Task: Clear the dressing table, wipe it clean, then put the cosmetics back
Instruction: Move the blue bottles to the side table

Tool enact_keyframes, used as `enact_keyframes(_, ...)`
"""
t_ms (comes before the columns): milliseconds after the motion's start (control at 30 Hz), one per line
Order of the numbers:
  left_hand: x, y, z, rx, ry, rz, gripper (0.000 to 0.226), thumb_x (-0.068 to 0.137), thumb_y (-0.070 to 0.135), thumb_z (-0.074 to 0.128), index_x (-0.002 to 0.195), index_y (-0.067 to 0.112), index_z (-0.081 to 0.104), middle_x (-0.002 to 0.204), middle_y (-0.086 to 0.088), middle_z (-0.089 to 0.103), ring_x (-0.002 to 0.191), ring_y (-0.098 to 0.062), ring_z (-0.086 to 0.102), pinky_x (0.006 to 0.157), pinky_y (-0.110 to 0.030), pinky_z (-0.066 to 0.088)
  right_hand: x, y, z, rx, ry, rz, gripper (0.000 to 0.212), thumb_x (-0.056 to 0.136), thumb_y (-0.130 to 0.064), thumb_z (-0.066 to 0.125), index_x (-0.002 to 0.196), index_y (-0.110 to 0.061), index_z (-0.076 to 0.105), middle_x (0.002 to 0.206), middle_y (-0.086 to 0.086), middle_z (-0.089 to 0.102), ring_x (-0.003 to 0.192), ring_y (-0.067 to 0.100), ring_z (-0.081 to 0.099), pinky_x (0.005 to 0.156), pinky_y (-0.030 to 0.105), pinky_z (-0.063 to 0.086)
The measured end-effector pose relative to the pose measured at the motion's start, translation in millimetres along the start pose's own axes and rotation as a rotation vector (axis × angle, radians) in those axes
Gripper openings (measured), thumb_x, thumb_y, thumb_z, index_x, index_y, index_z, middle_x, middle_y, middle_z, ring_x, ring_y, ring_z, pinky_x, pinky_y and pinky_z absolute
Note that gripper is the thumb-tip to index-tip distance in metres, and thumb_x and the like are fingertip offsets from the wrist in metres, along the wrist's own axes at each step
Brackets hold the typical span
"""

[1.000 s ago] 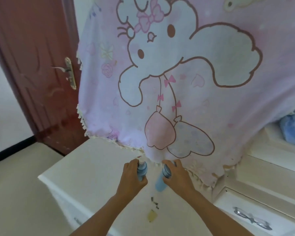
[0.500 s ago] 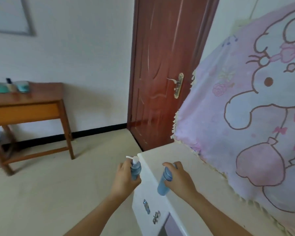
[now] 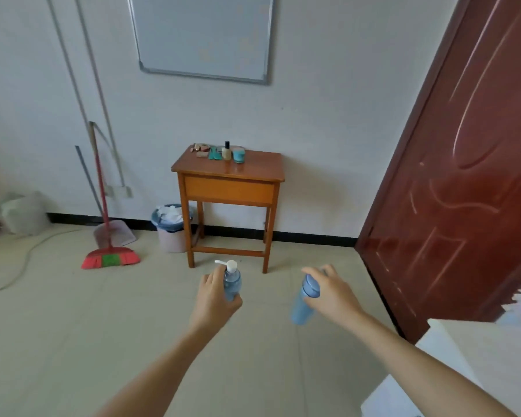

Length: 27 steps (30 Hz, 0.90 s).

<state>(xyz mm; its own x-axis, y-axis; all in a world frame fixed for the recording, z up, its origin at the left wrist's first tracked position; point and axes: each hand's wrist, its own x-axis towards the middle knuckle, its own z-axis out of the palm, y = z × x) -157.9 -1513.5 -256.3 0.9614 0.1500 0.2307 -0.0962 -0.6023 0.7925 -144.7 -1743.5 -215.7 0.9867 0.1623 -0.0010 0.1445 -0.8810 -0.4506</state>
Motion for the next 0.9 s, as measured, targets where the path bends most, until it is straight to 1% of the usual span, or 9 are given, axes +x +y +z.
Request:
enact_keyframes(67,4.8,-17.3,-25.0,-0.009,0.049,-0.027,0.034,0.072,-0.001,0.064,0.089,0.013,0.038,0.078,0.009,0.036,0.085,-0.019,0.037,0.068,-0.025,0.028,19.6,-27.8,13.1,0.019,-0.023,-0.072,0.050,0.080,-0.015,0.058,0.126,-0.031,0.045,0.106,-0.006,0.034,0.093,0.019,0.053,0.077,0.024,0.043)
enact_keyframes(167,12.7,-39.6,-52.8,-0.005,0.132,-0.085,0.035,0.072,-0.002,0.064,0.089,0.013,0.037,0.076,0.011,0.036,0.082,-0.020,0.038,0.064,-0.026,0.028,47.4,-63.3,29.5,0.020,-0.073,-0.160,0.050,0.081,-0.017,0.061,0.127,-0.029,0.046,0.104,-0.007,0.033,0.090,0.015,0.048,0.076,0.021,0.040)
enact_keyframes(300,25.4,-66.7,-77.7,-0.019,0.232,-0.162,0.038,0.070,-0.003,0.066,0.089,0.013,0.037,0.074,0.010,0.037,0.079,-0.021,0.039,0.061,-0.027,0.028,82.5,-101.9,48.2,0.017,-0.148,-0.245,0.050,0.081,-0.018,0.060,0.128,-0.029,0.044,0.106,-0.008,0.033,0.095,0.016,0.049,0.080,0.026,0.045)
enact_keyframes(400,46.2,-80.9,-93.7,-0.006,0.259,-0.179,0.040,0.070,-0.001,0.068,0.090,0.013,0.036,0.073,0.010,0.036,0.077,-0.020,0.039,0.060,-0.027,0.029,115.3,-125.8,53.1,0.016,-0.166,-0.286,0.051,0.081,-0.019,0.061,0.128,-0.029,0.044,0.107,-0.006,0.035,0.095,0.017,0.050,0.078,0.026,0.045)
enact_keyframes(467,65.6,-88.6,-102.3,-0.002,0.273,-0.184,0.039,0.070,0.000,0.068,0.089,0.013,0.037,0.072,0.009,0.035,0.074,-0.018,0.037,0.056,-0.024,0.028,139.8,-138.5,53.6,0.032,-0.163,-0.309,0.052,0.081,-0.019,0.062,0.129,-0.028,0.044,0.107,-0.004,0.036,0.094,0.016,0.049,0.076,0.024,0.043)
enact_keyframes(533,89.4,-95.3,-108.7,0.012,0.279,-0.179,0.038,0.070,0.001,0.068,0.089,0.013,0.038,0.072,0.008,0.036,0.072,-0.017,0.038,0.056,-0.023,0.029,166.8,-148.1,54.1,0.056,-0.150,-0.338,0.052,0.081,-0.019,0.062,0.129,-0.028,0.044,0.108,-0.003,0.037,0.093,0.017,0.049,0.074,0.023,0.040)
enact_keyframes(633,134.8,-104.3,-114.1,0.026,0.282,-0.150,0.039,0.069,0.002,0.070,0.087,0.014,0.038,0.073,0.008,0.036,0.072,-0.017,0.039,0.058,-0.022,0.031,210.9,-159.0,54.2,0.066,-0.113,-0.393,0.052,0.082,-0.020,0.062,0.129,-0.029,0.042,0.109,-0.005,0.037,0.094,0.017,0.051,0.073,0.023,0.041)
enact_keyframes(733,183.5,-109.0,-115.9,0.042,0.295,-0.122,0.043,0.068,0.001,0.070,0.078,0.023,0.034,0.071,0.009,0.033,0.069,-0.014,0.034,0.057,-0.021,0.028,254.2,-166.5,52.4,0.062,-0.077,-0.444,0.053,0.082,-0.020,0.061,0.130,-0.030,0.042,0.115,-0.004,0.039,0.099,0.017,0.051,0.076,0.024,0.046)
enact_keyframes(900,242.7,-120.7,-113.9,0.044,0.382,-0.158,0.042,0.067,-0.004,0.071,0.084,0.011,0.036,0.071,0.011,0.030,0.061,-0.008,0.030,0.055,-0.018,0.025,322.5,-174.2,57.0,0.082,-0.110,-0.494,0.054,0.082,-0.020,0.063,0.131,-0.031,0.042,0.119,-0.004,0.040,0.102,0.016,0.050,0.079,0.026,0.048)
